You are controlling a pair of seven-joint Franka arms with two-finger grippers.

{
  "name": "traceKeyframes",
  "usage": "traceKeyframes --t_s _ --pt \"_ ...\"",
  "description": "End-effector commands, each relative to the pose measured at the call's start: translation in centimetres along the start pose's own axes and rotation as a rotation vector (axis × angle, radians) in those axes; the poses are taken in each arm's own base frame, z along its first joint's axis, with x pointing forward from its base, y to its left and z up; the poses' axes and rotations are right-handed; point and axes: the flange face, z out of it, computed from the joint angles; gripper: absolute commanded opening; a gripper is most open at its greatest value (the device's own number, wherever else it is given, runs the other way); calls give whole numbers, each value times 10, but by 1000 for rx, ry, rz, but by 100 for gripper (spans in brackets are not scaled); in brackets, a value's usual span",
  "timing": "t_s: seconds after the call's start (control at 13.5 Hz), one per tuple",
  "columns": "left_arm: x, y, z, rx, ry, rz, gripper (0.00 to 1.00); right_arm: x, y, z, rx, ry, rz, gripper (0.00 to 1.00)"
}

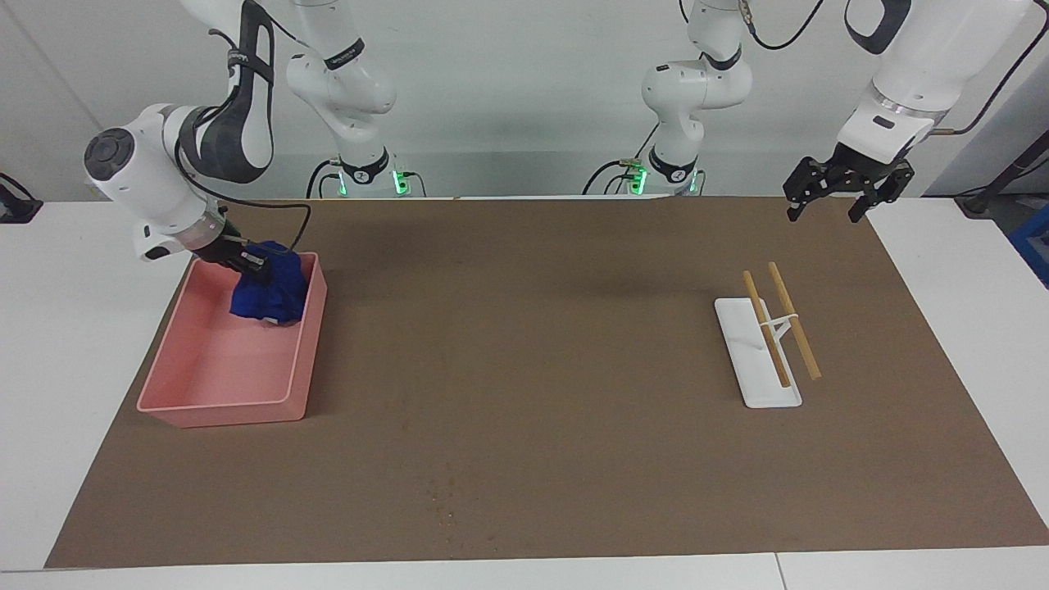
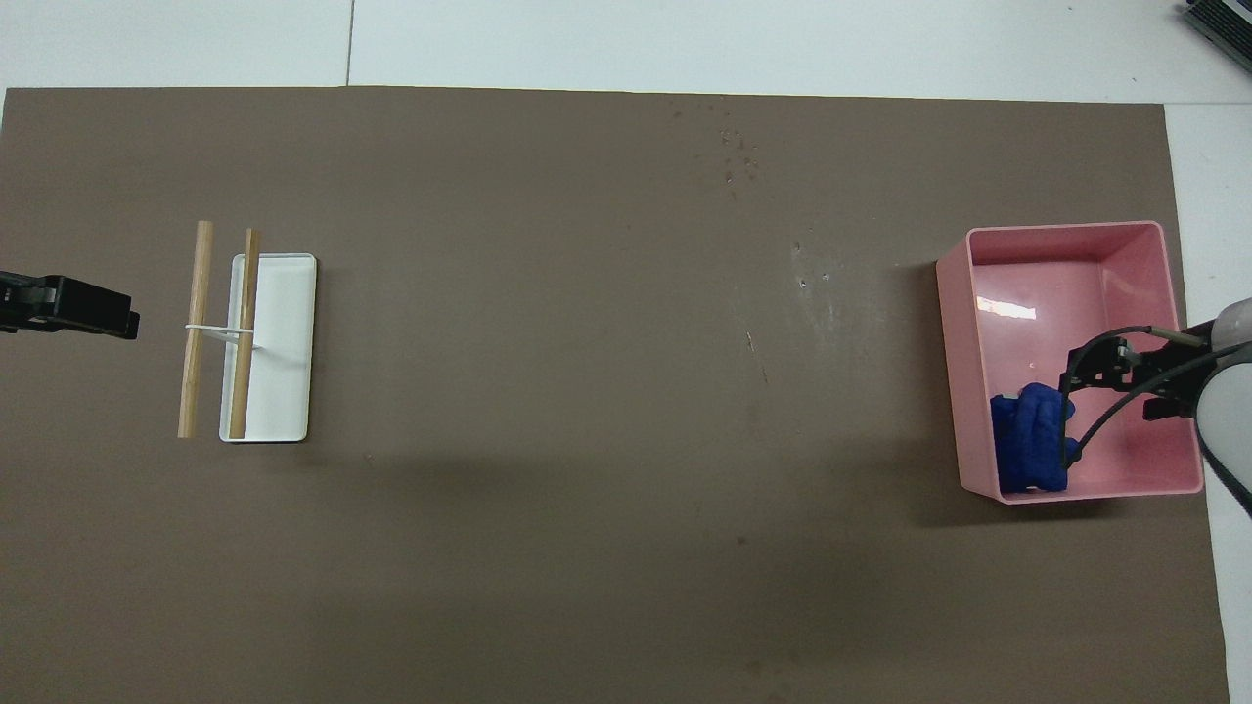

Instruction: Wipe water with towel using both arms

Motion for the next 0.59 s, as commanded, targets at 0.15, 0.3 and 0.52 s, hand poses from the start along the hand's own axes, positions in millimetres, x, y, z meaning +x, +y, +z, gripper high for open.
traceKeyframes --t_s 0.15,0.3,0.52 --pt "-9 -1 -2 1 -5 4 100 -5 -45 -98 -62 111 -80 100" --pt "-9 -1 -2 1 -5 4 100 -14 -68 -126 -60 132 -120 100" --pt "-9 -1 -2 1 -5 4 100 -25 -95 -169 -50 159 -167 100"
